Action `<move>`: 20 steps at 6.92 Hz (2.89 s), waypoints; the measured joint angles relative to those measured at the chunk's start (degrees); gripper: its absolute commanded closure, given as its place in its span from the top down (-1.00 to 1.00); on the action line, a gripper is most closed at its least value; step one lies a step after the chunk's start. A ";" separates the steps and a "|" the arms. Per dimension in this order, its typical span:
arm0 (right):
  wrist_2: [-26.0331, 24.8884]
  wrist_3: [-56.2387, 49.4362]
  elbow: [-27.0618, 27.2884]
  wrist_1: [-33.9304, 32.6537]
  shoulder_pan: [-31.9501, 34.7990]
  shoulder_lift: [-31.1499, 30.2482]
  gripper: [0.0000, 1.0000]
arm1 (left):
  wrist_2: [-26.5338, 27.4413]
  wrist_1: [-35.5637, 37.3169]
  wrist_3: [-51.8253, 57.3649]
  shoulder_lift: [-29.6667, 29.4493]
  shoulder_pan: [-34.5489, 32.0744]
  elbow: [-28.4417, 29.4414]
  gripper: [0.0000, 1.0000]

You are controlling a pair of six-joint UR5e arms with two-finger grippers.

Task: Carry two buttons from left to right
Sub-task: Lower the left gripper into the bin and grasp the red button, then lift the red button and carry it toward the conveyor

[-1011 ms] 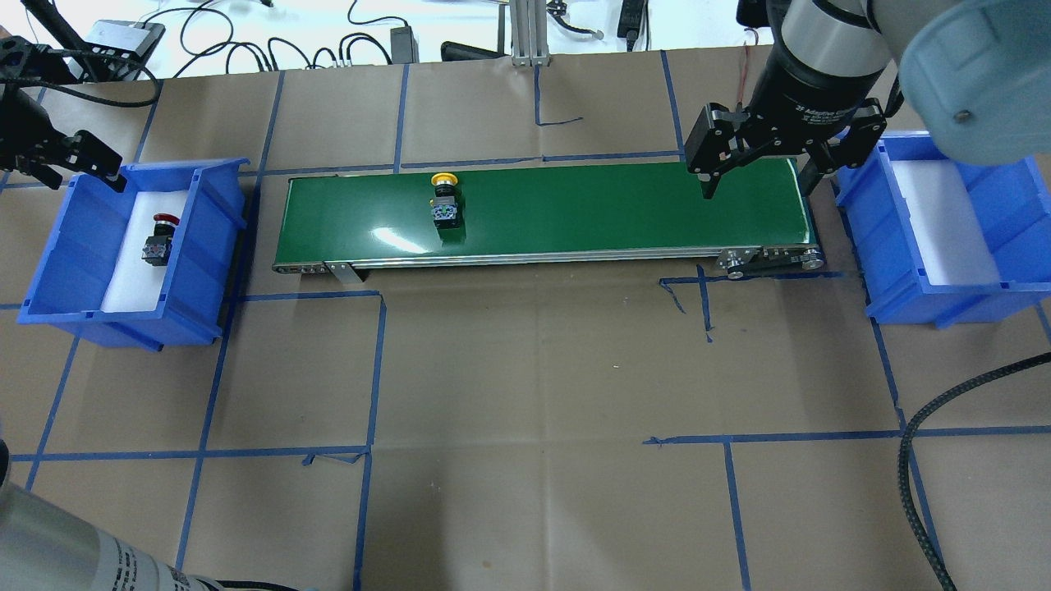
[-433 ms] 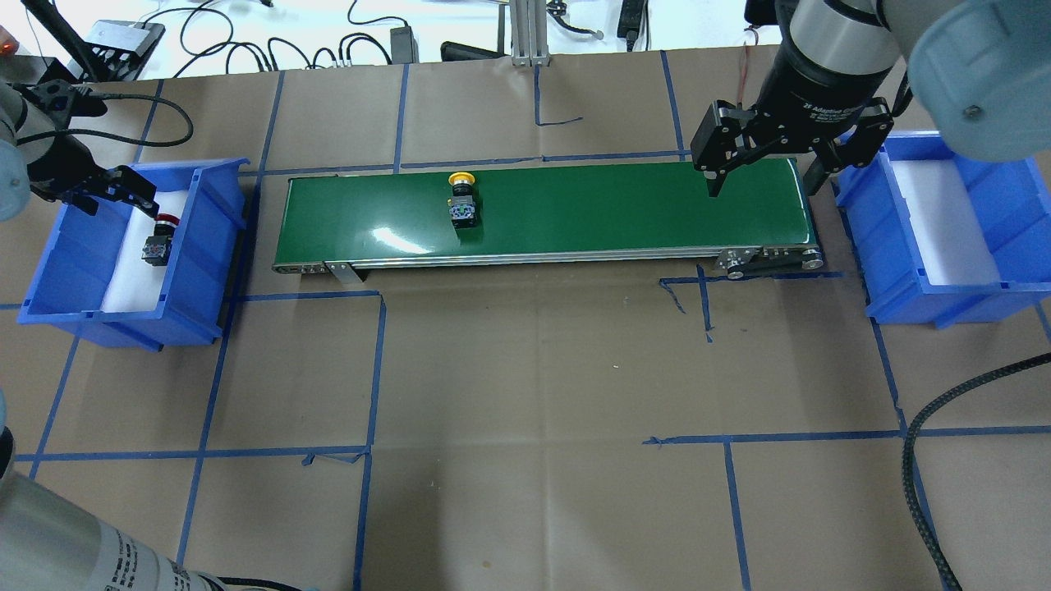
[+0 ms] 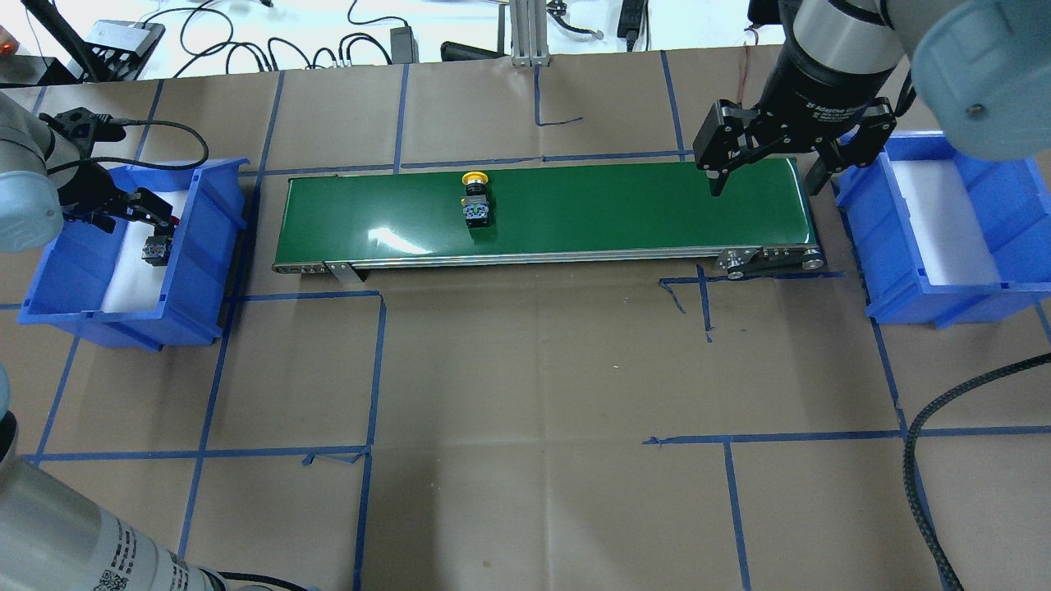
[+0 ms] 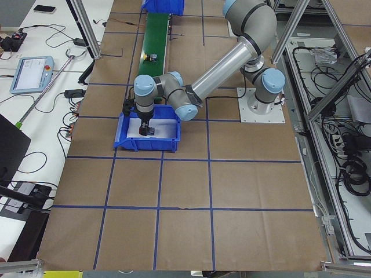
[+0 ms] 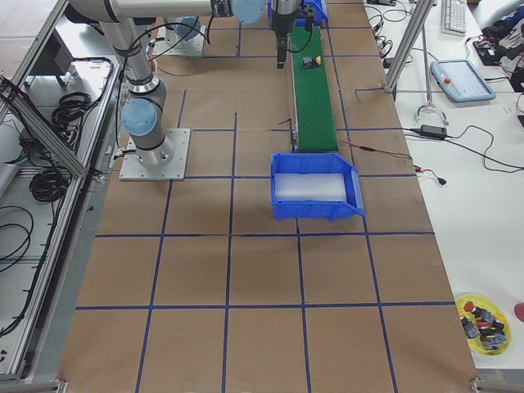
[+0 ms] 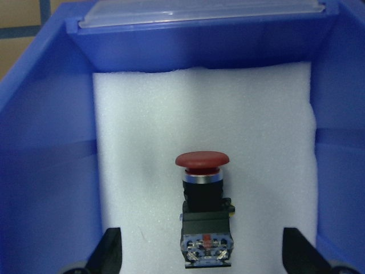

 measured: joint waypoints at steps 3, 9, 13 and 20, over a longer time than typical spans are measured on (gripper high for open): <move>0.04 0.00 0.00 -0.04 -0.01 0.00 1.00 | -0.03 2.15 -0.03 -2.57 0.01 -0.11 0.85; -0.02 -0.08 0.04 -0.06 -0.01 0.00 1.00 | -0.20 2.35 -0.04 -2.83 -0.08 0.25 -1.00; 0.04 -0.07 0.03 -0.05 -0.02 0.00 1.00 | 0.24 -5.71 0.28 2.94 -0.10 3.13 -1.00; 0.43 -0.01 0.13 -2.87 -2.51 2.80 1.00 | 0.86 -25.53 -6.62 7.45 -10.39 13.94 -1.00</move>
